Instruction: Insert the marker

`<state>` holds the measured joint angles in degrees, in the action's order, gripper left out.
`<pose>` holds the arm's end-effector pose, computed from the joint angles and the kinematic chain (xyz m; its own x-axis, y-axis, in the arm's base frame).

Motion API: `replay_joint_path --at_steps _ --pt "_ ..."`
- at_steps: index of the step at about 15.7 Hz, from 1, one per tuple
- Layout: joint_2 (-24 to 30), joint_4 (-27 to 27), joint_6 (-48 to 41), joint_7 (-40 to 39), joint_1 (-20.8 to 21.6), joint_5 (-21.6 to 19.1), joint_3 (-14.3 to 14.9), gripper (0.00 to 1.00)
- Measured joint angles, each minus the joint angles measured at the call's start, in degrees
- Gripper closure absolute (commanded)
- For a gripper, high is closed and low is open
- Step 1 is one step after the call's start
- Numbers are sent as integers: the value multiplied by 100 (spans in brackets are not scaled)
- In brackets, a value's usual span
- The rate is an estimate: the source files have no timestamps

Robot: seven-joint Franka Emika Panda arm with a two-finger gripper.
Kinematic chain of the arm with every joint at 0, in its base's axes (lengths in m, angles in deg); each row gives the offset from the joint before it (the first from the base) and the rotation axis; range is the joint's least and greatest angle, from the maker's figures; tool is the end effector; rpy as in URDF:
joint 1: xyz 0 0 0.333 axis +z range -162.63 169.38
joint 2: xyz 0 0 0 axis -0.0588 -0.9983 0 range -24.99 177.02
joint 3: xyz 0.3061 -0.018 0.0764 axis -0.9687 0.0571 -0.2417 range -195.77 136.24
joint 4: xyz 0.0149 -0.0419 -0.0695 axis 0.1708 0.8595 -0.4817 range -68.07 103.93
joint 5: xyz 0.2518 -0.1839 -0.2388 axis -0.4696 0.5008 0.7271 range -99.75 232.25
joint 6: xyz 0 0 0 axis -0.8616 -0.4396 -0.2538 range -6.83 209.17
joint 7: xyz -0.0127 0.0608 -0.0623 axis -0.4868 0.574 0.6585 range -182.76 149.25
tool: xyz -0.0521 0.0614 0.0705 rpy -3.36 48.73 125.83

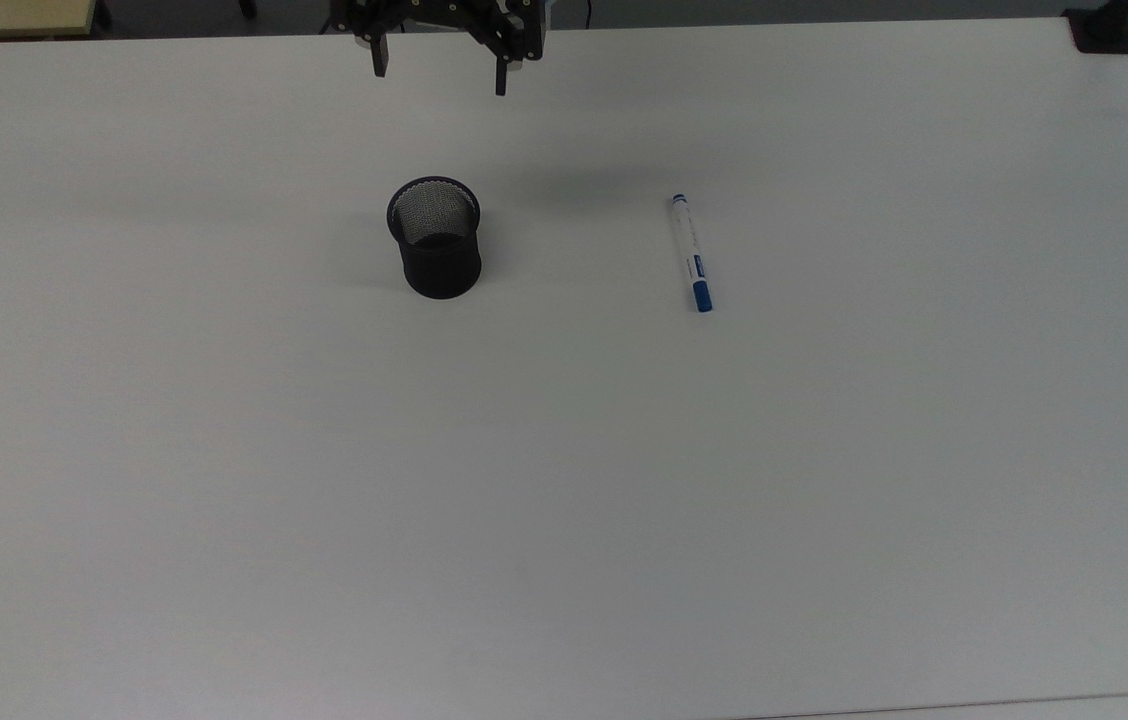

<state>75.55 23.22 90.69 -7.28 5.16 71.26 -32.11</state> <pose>0.5639 0.0322 0.5864 0.9962 -0.0826 0.0270 -0.0845 -0.9929 0.0832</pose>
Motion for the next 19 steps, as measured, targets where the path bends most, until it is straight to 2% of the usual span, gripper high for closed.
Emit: replay_joint_path --at_steps 12,19 --pt "-14 30 0 -27 14 -3 -20 0" --pt "-186 325 173 -99 407 -6 -85 0"
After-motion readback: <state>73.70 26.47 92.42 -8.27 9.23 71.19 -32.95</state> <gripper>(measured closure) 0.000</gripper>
